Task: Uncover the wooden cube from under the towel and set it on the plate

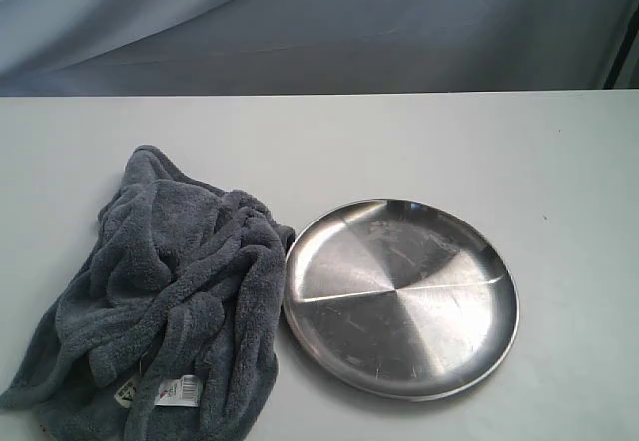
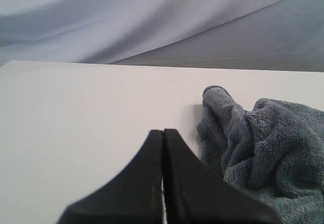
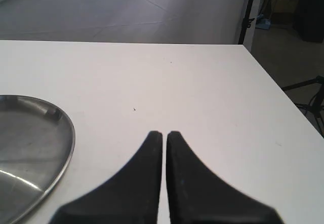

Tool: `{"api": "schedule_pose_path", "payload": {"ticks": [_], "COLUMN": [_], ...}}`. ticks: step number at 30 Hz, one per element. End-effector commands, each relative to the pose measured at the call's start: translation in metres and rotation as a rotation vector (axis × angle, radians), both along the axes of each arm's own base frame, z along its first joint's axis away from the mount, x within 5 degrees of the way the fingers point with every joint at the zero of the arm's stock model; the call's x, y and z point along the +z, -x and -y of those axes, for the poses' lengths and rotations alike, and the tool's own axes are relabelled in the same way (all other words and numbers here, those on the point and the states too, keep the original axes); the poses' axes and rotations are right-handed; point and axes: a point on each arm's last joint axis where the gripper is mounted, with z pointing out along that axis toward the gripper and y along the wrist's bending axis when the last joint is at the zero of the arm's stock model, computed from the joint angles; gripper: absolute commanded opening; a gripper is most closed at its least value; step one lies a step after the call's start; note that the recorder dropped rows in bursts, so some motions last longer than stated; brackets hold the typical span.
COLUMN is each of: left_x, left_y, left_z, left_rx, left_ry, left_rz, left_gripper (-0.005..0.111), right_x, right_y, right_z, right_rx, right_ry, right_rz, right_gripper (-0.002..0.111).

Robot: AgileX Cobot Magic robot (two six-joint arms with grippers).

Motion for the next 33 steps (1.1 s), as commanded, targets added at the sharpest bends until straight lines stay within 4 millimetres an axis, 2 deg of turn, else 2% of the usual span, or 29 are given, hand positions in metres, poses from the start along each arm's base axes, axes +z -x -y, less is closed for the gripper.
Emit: {"api": "schedule_pose_path", "payload": {"ticks": [1,22,33], "left_x": [0.000,0.001,0.020], "left_y": [0.000,0.000,-0.002], "left_z": [0.000,0.000,0.004], "left_rx": [-0.004,-0.005,-0.039], "left_ry": [-0.001,-0.004,0.030], "left_rz": [0.012,0.019,0.233], "left_gripper": [0.000,0.000,0.000], "right_x": [0.000,0.000,0.000], "right_y": [0.000,0.000,0.000], "right_z": [0.000,0.000,0.000], "right_rx": [0.000,0.000,0.000], "right_ry": [-0.001,-0.001,-0.001], "right_rz": [0.005,0.005,0.005], "right_gripper": [0.003,0.003,0.003]}}
